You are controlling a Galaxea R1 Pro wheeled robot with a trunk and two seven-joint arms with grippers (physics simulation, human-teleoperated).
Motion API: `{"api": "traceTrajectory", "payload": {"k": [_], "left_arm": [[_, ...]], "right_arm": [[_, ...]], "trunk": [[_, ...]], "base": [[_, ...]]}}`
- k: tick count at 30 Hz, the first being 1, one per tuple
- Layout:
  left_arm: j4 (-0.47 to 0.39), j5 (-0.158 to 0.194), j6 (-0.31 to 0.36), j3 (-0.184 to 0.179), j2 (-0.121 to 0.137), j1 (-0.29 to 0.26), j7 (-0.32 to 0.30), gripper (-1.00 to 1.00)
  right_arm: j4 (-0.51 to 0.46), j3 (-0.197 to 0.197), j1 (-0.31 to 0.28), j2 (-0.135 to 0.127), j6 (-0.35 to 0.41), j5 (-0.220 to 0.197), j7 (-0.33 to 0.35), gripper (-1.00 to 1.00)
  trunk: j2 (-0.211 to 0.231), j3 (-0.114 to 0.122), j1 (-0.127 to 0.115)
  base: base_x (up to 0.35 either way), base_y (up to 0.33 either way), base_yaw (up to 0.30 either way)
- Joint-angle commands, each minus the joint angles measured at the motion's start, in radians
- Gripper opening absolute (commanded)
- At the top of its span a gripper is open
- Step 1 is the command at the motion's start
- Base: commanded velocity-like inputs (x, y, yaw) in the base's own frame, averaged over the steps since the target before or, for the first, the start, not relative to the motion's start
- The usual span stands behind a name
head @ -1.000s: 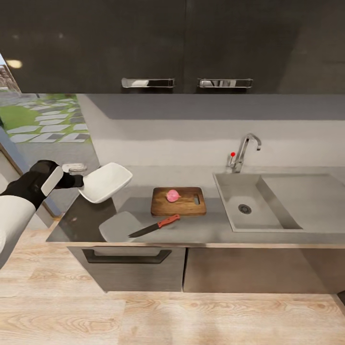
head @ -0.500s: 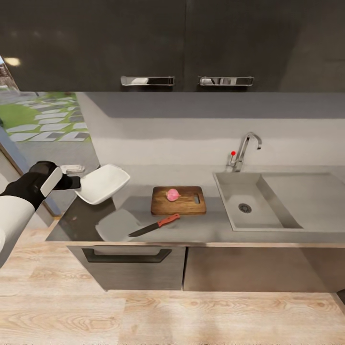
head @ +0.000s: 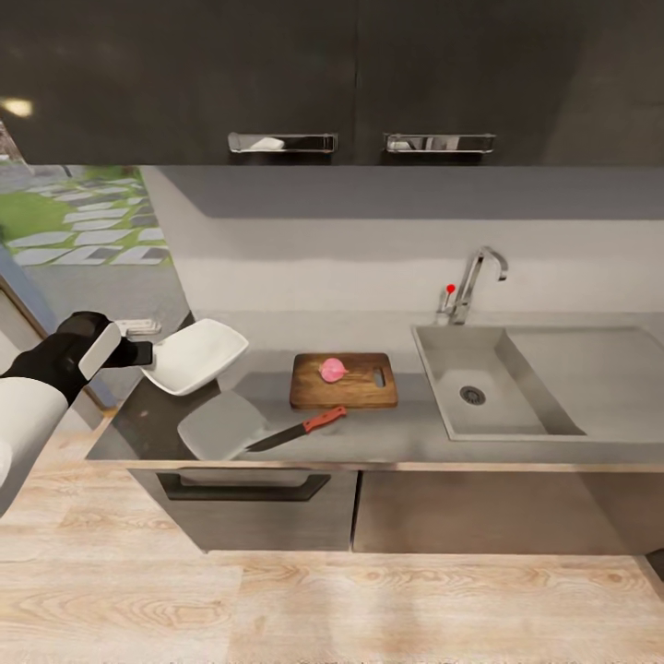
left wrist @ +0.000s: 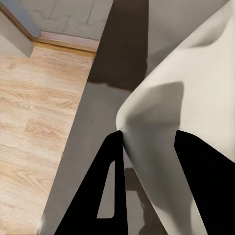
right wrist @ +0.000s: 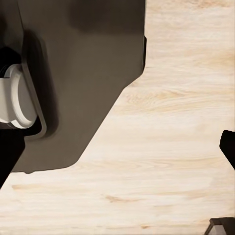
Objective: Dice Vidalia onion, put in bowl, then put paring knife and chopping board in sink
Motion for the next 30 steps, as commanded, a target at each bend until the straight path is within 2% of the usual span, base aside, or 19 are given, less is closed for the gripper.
{"api": "traceTrajectory", "payload": {"k": [1, 11, 23, 30], "left_arm": [[-0.002, 0.011, 0.003, -0.007, 0.001, -0.001, 0.008, -1.00], [-0.007, 0.010, 0.003, -0.009, 0.000, -0.001, 0.009, -1.00], [-0.005, 0.010, 0.003, -0.008, 0.000, -0.001, 0.009, -1.00], [-0.003, 0.010, 0.003, -0.009, 0.000, -0.001, 0.009, -1.00]], "right_arm": [[0.000, 0.009, -0.001, 0.000, -0.002, -0.010, -0.002, 1.00], [0.000, 0.009, -0.001, -0.001, -0.003, -0.010, -0.002, 1.00], [-0.004, 0.009, -0.001, 0.001, -0.002, -0.010, -0.002, 1.00], [-0.010, 0.009, -0.001, -0.001, -0.002, -0.010, -0.001, 1.00]], "trunk": [[-0.002, -0.003, 0.000], [-0.002, -0.017, 0.000], [-0.002, -0.019, 0.000], [-0.002, -0.019, 0.000]], "base": [[0.000, 0.000, 0.000], [0.046, 0.000, 0.000], [0.212, 0.000, 0.000], [0.055, 0.000, 0.000]]}}
